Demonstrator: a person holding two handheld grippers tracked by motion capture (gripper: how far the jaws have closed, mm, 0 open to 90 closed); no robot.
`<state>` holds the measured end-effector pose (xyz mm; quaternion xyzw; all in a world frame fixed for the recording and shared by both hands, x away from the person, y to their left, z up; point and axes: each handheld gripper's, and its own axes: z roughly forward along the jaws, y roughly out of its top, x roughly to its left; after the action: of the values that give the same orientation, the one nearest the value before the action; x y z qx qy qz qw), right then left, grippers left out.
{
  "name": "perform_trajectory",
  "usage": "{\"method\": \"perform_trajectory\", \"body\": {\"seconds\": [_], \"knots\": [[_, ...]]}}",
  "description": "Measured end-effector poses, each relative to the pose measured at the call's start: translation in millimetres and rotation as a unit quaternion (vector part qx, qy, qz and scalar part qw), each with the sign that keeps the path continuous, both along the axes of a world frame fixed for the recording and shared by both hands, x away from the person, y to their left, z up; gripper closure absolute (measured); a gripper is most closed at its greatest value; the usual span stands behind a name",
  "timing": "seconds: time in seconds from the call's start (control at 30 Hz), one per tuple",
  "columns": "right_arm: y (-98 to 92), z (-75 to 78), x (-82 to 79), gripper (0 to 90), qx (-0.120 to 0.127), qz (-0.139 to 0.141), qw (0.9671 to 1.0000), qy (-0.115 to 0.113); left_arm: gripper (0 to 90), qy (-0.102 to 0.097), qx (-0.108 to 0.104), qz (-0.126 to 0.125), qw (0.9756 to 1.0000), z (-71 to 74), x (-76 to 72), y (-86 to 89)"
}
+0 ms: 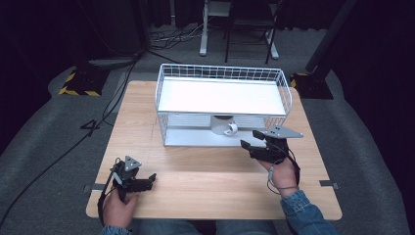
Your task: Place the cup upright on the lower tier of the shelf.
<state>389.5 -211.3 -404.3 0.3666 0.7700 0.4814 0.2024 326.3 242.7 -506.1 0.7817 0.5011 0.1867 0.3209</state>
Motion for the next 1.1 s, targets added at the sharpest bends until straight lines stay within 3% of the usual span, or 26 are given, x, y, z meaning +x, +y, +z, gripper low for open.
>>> {"method": "perform_trajectory", "body": {"seconds": [0.47, 0.5, 0.63, 0.87, 1.1], "knots": [[-44.5, -4.5, -19.3, 25.3, 0.001, -0.027, 0.9993, 0.027, 11.0, 0.000, 0.001, 0.000, 1.0000, 0.1, 0.4, 0.0], [-48.6, -7.0, -20.2, 24.1, -0.008, -0.025, 0.9993, 0.028, 11.0, -0.001, 0.001, 0.000, 1.0000, 0.0, 0.5, 0.1], [-61.1, -16.3, -23.4, 16.3, -0.005, -0.033, 0.9986, 0.042, 11.0, -0.001, 0.001, 0.000, 1.0000, 0.0, 0.5, 0.0], [-81.3, -28.9, -29.1, 15.4, -0.016, -0.054, 0.9963, 0.064, 11.0, -0.001, 0.001, 0.000, 1.0000, 0.0, 0.5, 0.1], [-93.2, -43.2, -33.1, 15.2, -0.046, -0.066, 0.9933, 0.082, 11.0, -0.001, 0.001, 0.000, 1.0000, 0.0, 0.5, 0.1]]}}
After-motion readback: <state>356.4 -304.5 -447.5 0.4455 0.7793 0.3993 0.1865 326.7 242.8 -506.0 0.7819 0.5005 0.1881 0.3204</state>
